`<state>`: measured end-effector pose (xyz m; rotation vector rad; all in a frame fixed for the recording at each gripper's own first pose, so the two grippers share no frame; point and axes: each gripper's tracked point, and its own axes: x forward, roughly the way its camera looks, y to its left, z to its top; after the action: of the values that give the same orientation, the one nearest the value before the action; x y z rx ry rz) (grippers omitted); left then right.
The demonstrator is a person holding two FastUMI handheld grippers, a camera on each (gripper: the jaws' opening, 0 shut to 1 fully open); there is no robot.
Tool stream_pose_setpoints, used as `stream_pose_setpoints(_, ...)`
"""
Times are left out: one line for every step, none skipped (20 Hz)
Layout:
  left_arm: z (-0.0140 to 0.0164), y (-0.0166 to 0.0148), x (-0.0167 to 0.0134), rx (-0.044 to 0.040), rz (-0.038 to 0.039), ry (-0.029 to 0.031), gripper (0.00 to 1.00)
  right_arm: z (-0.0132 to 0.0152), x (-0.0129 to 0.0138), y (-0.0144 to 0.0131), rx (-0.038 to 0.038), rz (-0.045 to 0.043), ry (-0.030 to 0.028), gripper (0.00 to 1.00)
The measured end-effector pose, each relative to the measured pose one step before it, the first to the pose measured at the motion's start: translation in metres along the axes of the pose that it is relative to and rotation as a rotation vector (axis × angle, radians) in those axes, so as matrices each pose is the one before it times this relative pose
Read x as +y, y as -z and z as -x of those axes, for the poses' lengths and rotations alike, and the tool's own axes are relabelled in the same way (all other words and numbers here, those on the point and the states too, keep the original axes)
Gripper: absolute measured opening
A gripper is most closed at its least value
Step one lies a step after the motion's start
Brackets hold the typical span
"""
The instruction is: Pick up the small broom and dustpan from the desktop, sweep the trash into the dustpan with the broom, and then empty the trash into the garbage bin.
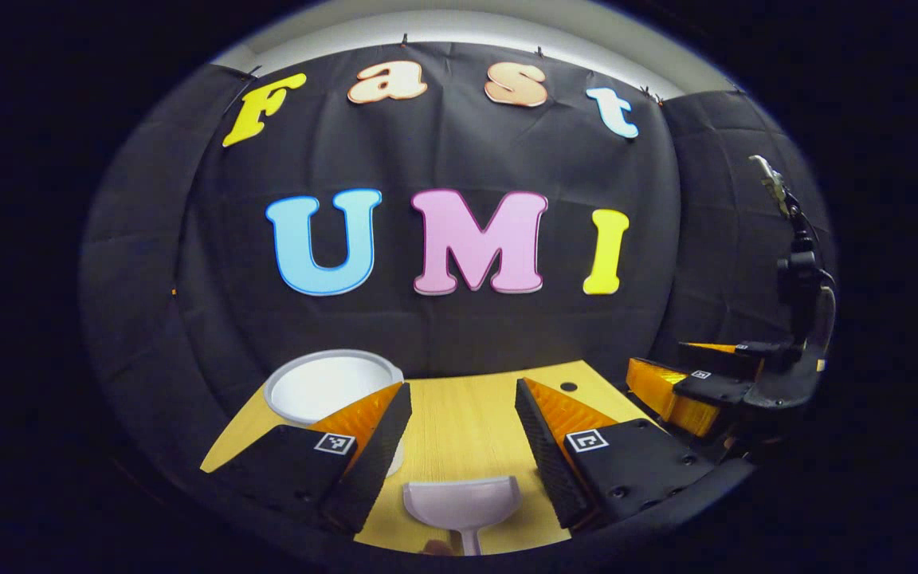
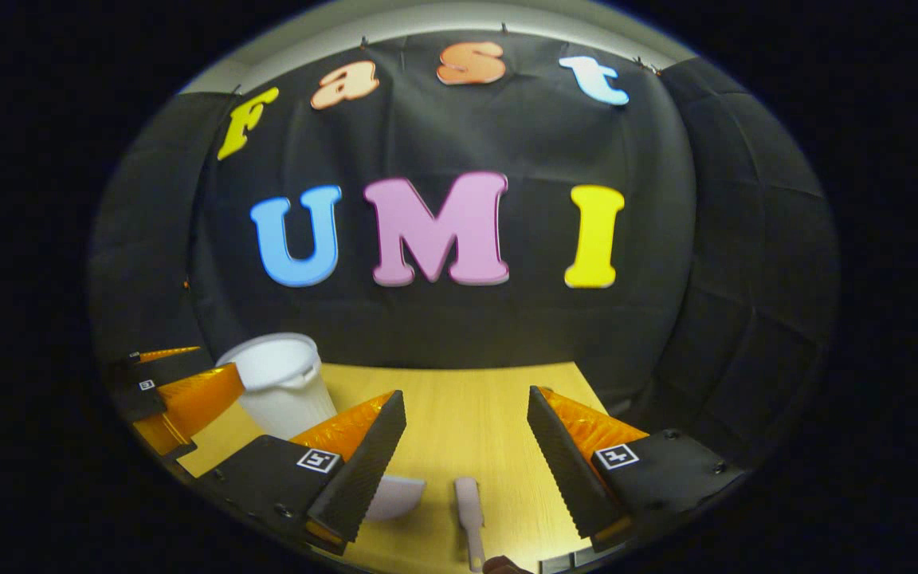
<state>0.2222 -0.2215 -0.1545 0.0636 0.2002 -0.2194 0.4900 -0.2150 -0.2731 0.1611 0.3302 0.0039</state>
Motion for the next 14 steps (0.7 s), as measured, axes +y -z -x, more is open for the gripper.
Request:
stream_pose_setpoints(0.00083, -0.00213, 0.00319, -0.04016, -0.00781, -0.01411, 0.78, 0.00447, 0.0012, -0.01684, -0.06915, -0.00894, -0.02084, 0.99)
stream_pose_setpoints(-0.00654, -0.00325, -0.00095, -0.0548, -0.01521, -0.00999, 0.78, 0.01074, -0.00112, -0.01381, -0.07069, -0.00196, -0.01589, 0.99)
stream_pose_setpoints(-0.00053, 0.00279, -0.00069, -0.01519, -0.01185, -0.00689, 0.78, 0.00592, 0.00102, -0.01369, -0.06858, -0.004, -0.01079, 0.99)
stream_pose_setpoints(-0.00127, -0.00011, 0.00137, -0.0099, -0.00709, -0.00763, 0.77, 0.00838, -0.00302, -0.01195, -0.05582, 0.00577, -0.00949, 0.99)
stream_pose_setpoints(0.00073, -0.0004, -0.00157, -0.00379, 0.00416, -0.00222, 0.77, 0.00206, -0.00051, -0.00732, -0.03985, 0.00987, -0.00179, 0.99)
stream_pose_setpoints(-0.00059, -0.00302, 0.00067, -0.00342, 0.01097, -0.00026, 0.77, -0.00119, -0.00028, -0.00439, -0.01854, 0.00939, -0.00698, 0.99)
stream_pose_setpoints(-0.0004, -0.00078, -0.00032, 0.00053, 0.01324, 0.00034, 0.77, -0.00081, -0.00101, 0.00124, -0.00659, 0.00749, -0.00639, 0.99)
stream_pose_setpoints(0.00171, -0.0006, 0.00071, 0.00139, 0.01063, -0.00276, 0.77, -0.00057, 0.00087, 0.00025, 0.00319, -0.00133, -0.0083, 0.94)
stream_pose_setpoints(0.00024, -0.00077, -0.00036, 0.00289, 0.00536, -0.00068, 0.77, -0.0005, 0.00138, 0.00242, 0.0105, -0.01019, -0.01321, 0.94)
stream_pose_setpoints(0.00071, 0.00045, 0.00004, 0.00376, 0.00177, -0.00109, 0.77, -0.00085, 0.00264, 0.00042, 0.00783, -0.0141, -0.01188, 0.94)
stream_pose_setpoints(-0.00032, -0.00064, 0.00028, -0.00208, 0.00095, -0.00131, 0.77, -0.00032, -0.0019, 0.00044, 0.00747, -0.00605, -0.00164, 0.99)
stream_pose_setpoints(-0.00158, 0.00105, -0.00093, 0.00046, 0.00356, 0.00358, 0.76, -0.00193, -0.00218, 0.00004, -0.00009, 0.00235, 0.00766, 0.94)
stream_pose_setpoints(-0.00045, 0.00048, -0.00007, 0.00293, 0.00709, 0.00095, 0.77, -0.0004, -0.00099, 0.00001, -0.00148, 0.00777, 0.00993, 0.94)
stream_pose_setpoints(-0.00045, 0.00184, -0.00017, 0.00501, 0.00863, -0.00147, 0.77, 0.00075, 0.0009, 0.00141, -0.00435, 0.00438, 0.00882, 0.94)
